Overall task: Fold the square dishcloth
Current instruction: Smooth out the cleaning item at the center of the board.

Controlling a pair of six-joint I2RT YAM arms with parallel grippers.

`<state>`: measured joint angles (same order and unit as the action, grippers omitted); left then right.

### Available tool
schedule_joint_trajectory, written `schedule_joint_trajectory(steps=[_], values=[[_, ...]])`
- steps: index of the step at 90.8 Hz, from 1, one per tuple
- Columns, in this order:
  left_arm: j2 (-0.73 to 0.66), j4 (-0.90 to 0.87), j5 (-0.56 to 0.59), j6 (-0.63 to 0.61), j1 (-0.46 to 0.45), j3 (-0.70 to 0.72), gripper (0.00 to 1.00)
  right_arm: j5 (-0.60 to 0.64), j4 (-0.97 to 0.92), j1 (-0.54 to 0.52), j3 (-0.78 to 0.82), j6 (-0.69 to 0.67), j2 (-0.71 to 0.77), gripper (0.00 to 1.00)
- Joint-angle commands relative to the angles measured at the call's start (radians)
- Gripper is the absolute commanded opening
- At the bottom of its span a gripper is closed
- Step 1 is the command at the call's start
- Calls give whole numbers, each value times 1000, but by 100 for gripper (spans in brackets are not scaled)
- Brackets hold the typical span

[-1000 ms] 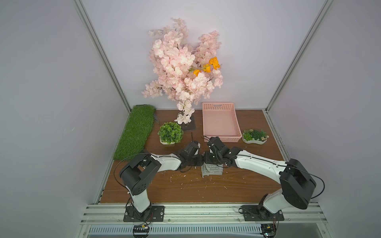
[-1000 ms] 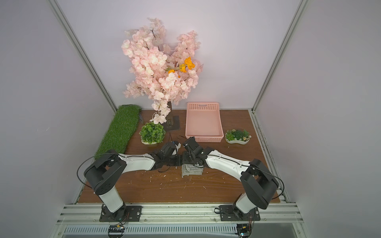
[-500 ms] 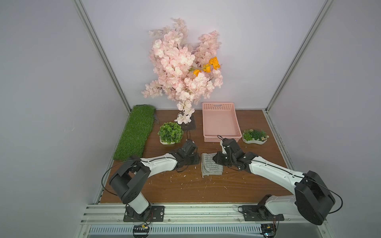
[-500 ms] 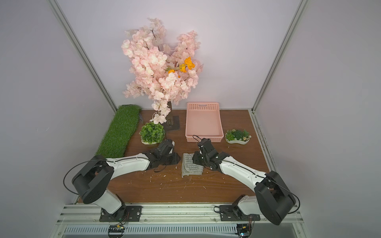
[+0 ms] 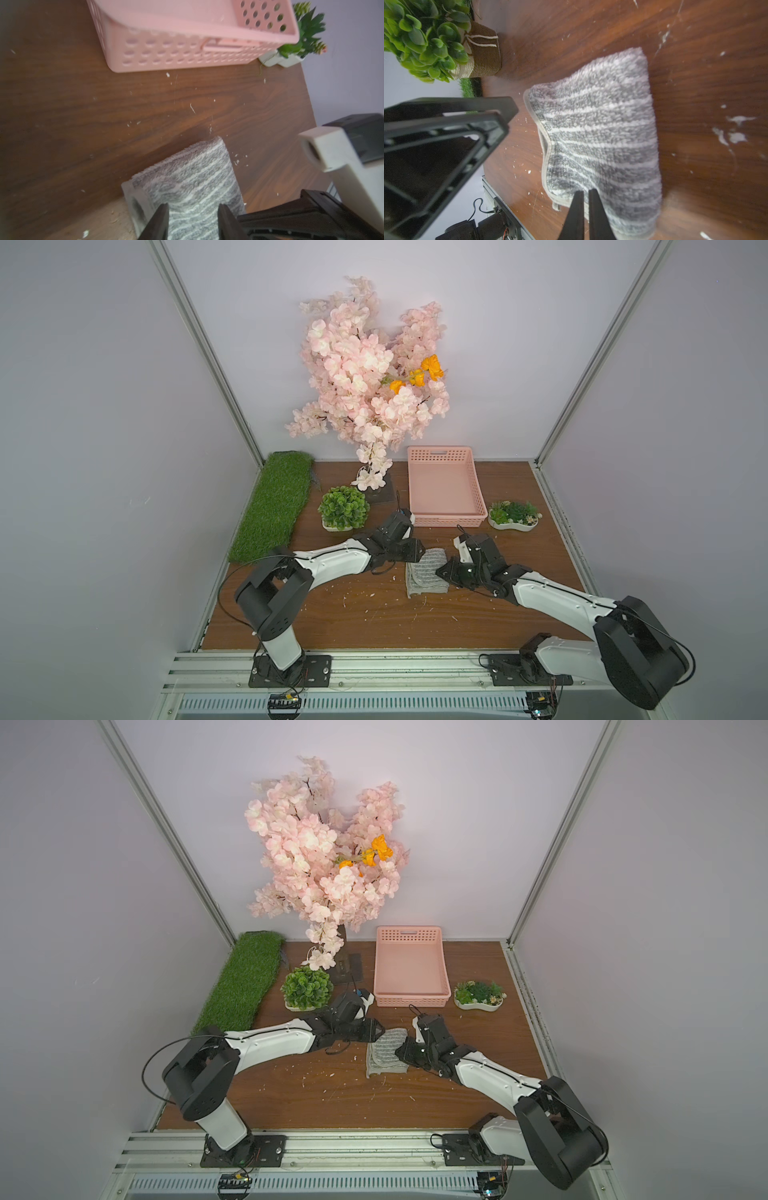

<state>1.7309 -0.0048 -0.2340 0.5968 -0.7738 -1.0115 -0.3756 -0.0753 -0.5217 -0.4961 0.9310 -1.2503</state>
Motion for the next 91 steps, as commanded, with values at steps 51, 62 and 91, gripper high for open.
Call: schedule_joint_trajectory(steps=[51, 62, 91], values=[[51, 18, 37, -41, 12, 125, 42, -78, 103, 25, 139, -24, -74, 8], [21, 14, 10, -58, 14, 96, 46, -72, 54, 25, 96, -48, -36, 8], [-54, 2, -47, -101, -7, 56, 43, -87, 57, 30, -28, -41, 15, 10]])
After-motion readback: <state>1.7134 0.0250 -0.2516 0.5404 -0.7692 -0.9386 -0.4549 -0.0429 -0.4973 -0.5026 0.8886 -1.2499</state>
